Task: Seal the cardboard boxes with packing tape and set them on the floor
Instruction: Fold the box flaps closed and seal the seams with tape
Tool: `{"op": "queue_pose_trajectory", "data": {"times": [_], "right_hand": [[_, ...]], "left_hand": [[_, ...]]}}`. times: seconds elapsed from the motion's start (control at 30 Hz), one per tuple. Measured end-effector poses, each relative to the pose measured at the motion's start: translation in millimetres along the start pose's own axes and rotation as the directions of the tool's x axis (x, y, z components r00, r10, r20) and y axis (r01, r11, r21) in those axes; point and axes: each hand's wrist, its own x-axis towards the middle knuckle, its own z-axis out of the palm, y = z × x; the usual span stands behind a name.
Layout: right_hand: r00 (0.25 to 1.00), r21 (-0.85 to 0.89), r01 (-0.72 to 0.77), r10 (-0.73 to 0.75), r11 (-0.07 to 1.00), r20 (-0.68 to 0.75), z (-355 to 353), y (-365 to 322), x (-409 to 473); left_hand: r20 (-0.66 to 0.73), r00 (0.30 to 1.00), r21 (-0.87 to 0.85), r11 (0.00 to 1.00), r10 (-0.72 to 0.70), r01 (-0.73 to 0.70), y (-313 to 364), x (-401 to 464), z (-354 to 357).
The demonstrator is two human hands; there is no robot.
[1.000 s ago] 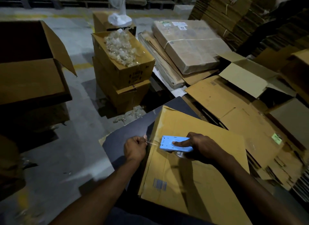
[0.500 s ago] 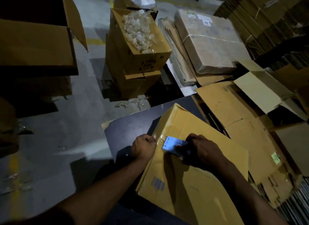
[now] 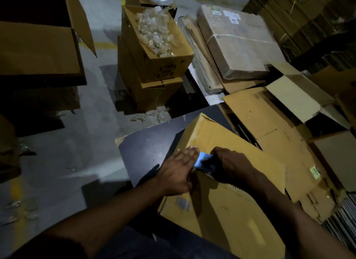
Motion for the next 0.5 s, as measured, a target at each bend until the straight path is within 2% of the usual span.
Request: {"op": "queue_pose_trajectory", "data": {"times": [0.1, 0.17, 0.3, 0.37, 0.5], "right_hand": [[1.000, -0.001, 0.012, -0.012, 1.000, 0.004, -5.1, 3.3, 0.1], [0.999, 0.004, 0.009, -0.009, 1.000, 0.046, -5.3, 10.4, -7.0], [0.982, -0.048, -0.134, 0.139, 0.990, 0.125, 4.8, 38.1, -40.8], [0.974, -0.005, -0.160, 0.158, 0.987, 0.160, 10.5, 49.3, -55.8], [0.984, 0.031, -0.151, 0.147, 0.988, 0.102, 17.9, 47.0, -55.4]], "left_hand": [[0.019, 1.000, 0.176, 0.984, -0.021, 0.018, 0.5, -2.5, 3.8], [0.055, 0.997, 0.204, 0.978, -0.047, 0.035, 3.1, -2.0, 3.4], [0.083, 0.994, 0.261, 0.964, -0.072, 0.048, 4.3, 0.3, 4.1], [0.105, 0.991, 0.268, 0.962, -0.083, 0.052, 5.2, 0.1, 5.1], [0.158, 0.984, 0.294, 0.955, -0.086, 0.036, 2.9, 1.7, 0.1]]}}
